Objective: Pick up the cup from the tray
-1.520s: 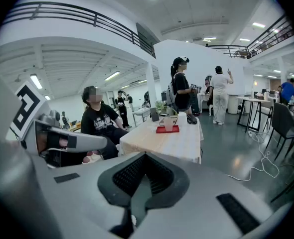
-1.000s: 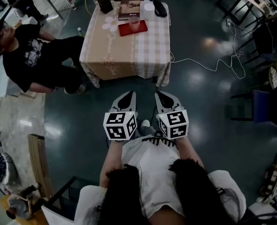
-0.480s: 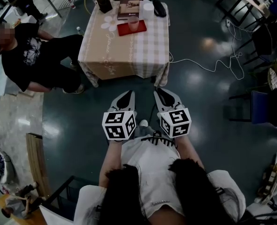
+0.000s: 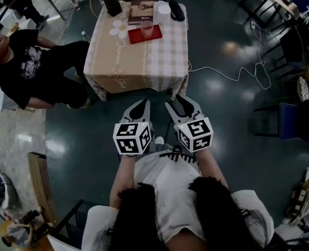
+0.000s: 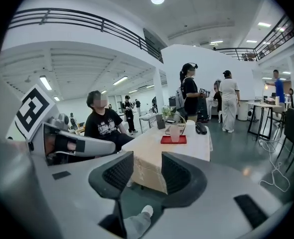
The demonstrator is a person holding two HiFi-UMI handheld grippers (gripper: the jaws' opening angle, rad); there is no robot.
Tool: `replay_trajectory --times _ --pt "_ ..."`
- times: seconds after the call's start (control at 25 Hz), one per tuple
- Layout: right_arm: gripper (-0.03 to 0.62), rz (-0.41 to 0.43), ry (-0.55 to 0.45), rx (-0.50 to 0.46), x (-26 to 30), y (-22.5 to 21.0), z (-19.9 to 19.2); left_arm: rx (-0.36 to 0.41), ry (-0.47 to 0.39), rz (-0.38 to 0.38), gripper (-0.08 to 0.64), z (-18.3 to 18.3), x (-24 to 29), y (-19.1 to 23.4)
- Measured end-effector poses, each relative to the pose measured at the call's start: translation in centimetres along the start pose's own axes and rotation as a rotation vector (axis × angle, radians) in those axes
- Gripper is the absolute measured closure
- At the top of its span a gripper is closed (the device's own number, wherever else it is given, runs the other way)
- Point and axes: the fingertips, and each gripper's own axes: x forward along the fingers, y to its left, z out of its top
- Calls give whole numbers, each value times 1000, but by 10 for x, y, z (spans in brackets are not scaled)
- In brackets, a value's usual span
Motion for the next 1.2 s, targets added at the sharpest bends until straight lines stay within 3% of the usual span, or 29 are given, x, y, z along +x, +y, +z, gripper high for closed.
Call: replay_trajectory --times 0.48,1.2 --pt "397 -6 32 -35 76 -34 38 -16 5 -2 552 54 64 48" --pt "337 -53 32 -40 192 -62 105 46 33 -55 552 145 140 128"
